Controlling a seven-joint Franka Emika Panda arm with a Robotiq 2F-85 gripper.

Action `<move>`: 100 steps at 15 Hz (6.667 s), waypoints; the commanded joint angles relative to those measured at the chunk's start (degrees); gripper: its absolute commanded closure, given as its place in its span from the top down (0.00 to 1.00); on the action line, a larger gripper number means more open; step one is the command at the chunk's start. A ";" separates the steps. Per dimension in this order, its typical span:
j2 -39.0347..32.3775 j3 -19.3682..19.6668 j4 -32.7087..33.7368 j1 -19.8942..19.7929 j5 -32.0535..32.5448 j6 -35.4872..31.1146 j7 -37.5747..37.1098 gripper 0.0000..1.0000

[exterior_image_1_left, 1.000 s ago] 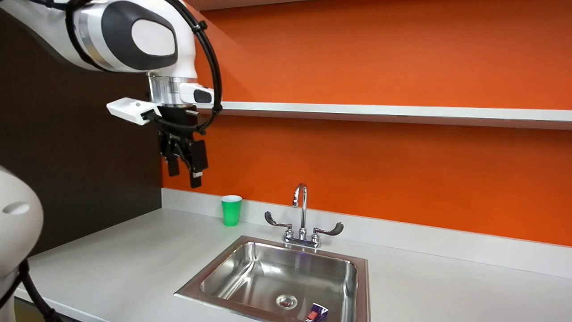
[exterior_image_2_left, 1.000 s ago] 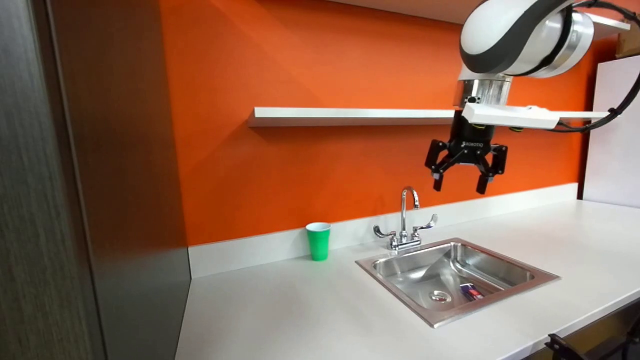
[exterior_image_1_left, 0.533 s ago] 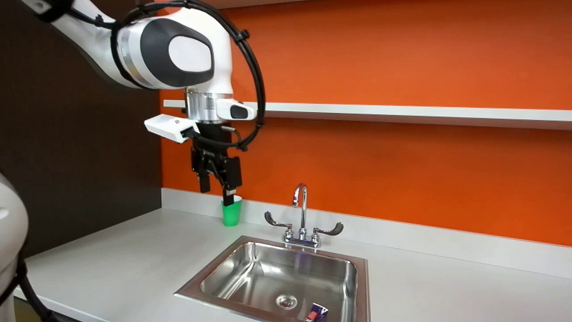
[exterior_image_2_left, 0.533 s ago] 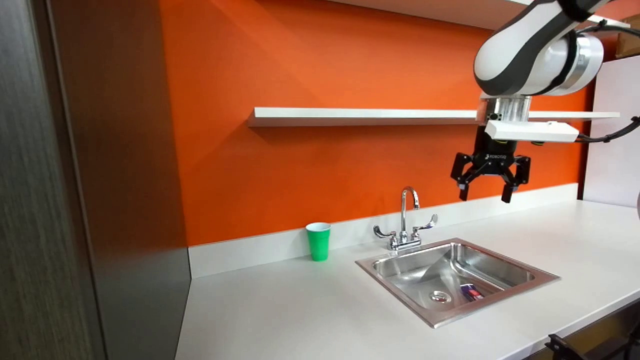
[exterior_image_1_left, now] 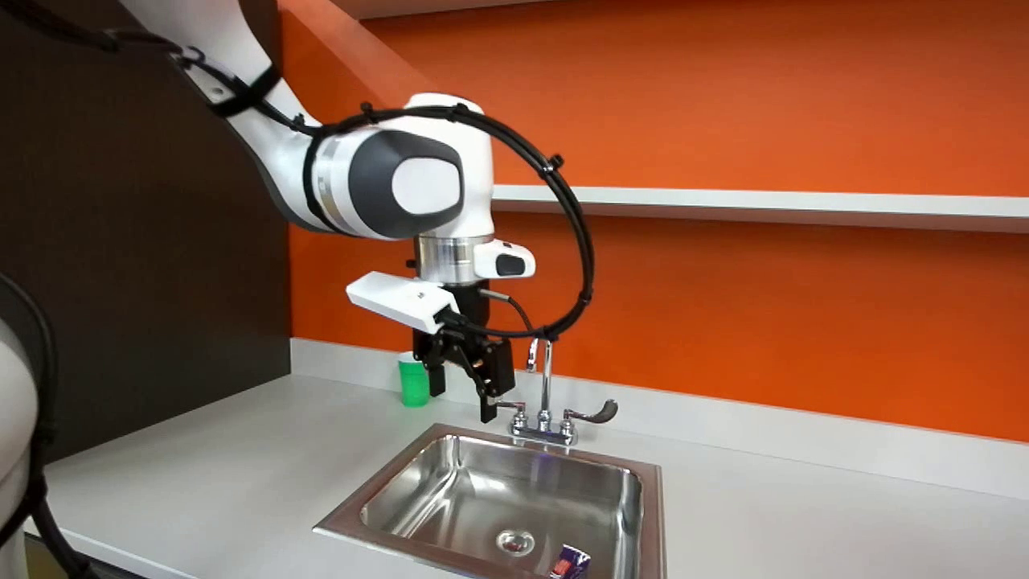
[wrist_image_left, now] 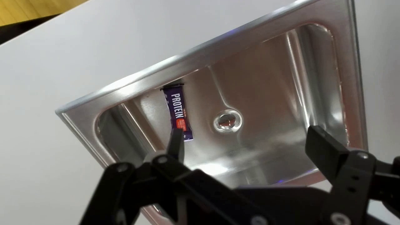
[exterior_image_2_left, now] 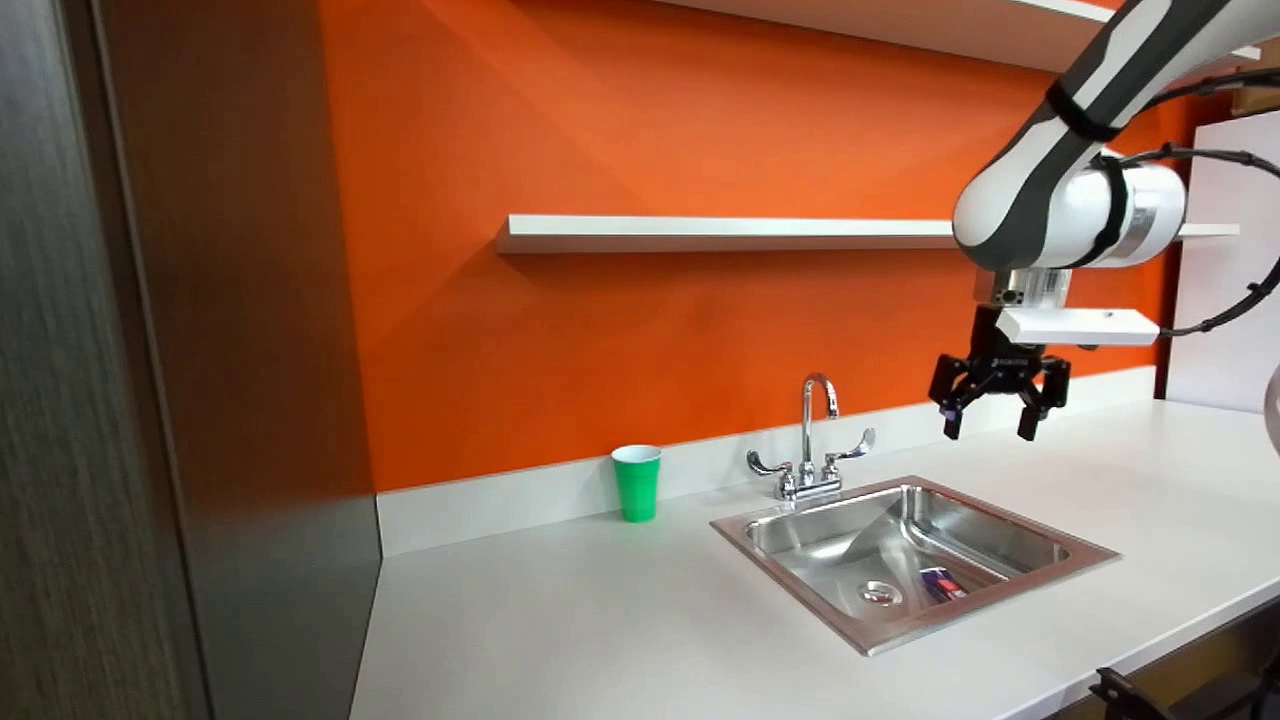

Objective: Remove the candy bar from the sink

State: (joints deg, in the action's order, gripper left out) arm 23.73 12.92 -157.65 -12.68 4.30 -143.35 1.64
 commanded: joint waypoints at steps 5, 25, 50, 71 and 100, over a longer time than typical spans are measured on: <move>-21.60 2.98 9.91 0.71 -3.87 -10.93 8.25 1.00; -50.47 -5.36 26.51 -10.04 -15.23 -18.70 14.11 1.00; -59.20 -5.65 32.18 -9.83 -13.67 -18.87 10.95 1.00; -67.96 -2.27 40.70 -6.85 -10.12 -16.68 5.23 1.00; -71.42 -2.43 45.60 -6.52 -9.07 -13.00 4.92 0.07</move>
State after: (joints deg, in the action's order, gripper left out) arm -46.97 10.37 -113.78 -19.34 -6.33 -158.75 8.23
